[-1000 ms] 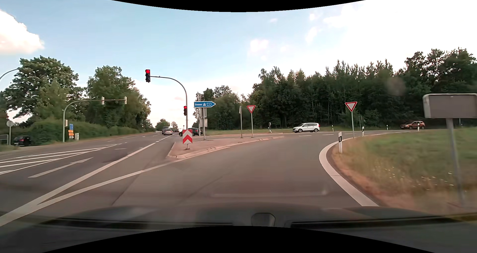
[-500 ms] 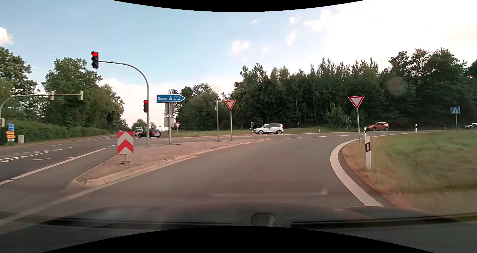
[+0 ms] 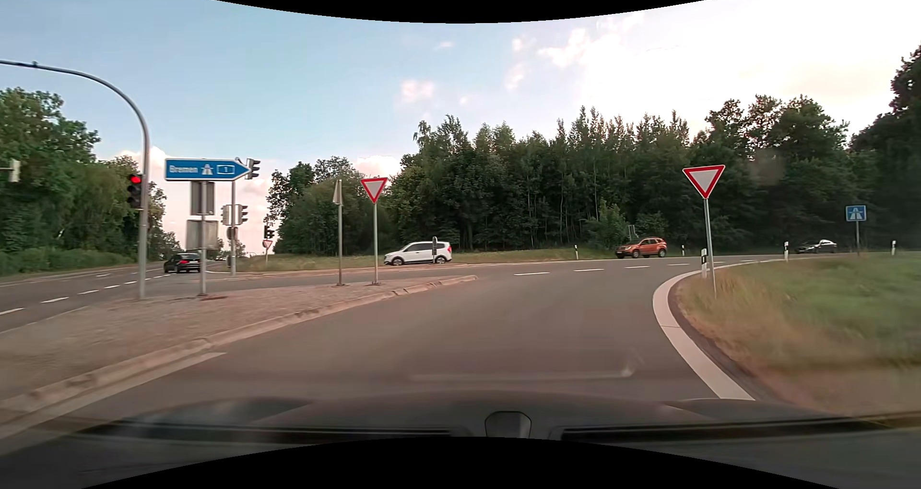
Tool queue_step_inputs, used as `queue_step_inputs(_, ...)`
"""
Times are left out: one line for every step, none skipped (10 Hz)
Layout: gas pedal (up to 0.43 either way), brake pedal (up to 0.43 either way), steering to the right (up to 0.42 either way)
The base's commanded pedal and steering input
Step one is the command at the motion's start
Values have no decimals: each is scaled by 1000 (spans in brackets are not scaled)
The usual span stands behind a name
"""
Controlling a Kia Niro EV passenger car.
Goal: Follow the waypoints while adhering to traffic rules and regulations
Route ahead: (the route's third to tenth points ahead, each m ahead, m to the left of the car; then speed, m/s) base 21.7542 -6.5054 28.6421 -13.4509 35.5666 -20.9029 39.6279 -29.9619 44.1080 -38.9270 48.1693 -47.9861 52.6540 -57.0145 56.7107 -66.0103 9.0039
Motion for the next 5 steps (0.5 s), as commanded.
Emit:
queue_step_inputs(177, 0, 136)
queue_step_inputs(177, 0, 139)
queue_step_inputs(197, 0, 143)
queue_step_inputs(197, 0, 146)
queue_step_inputs(197, 0, 147)
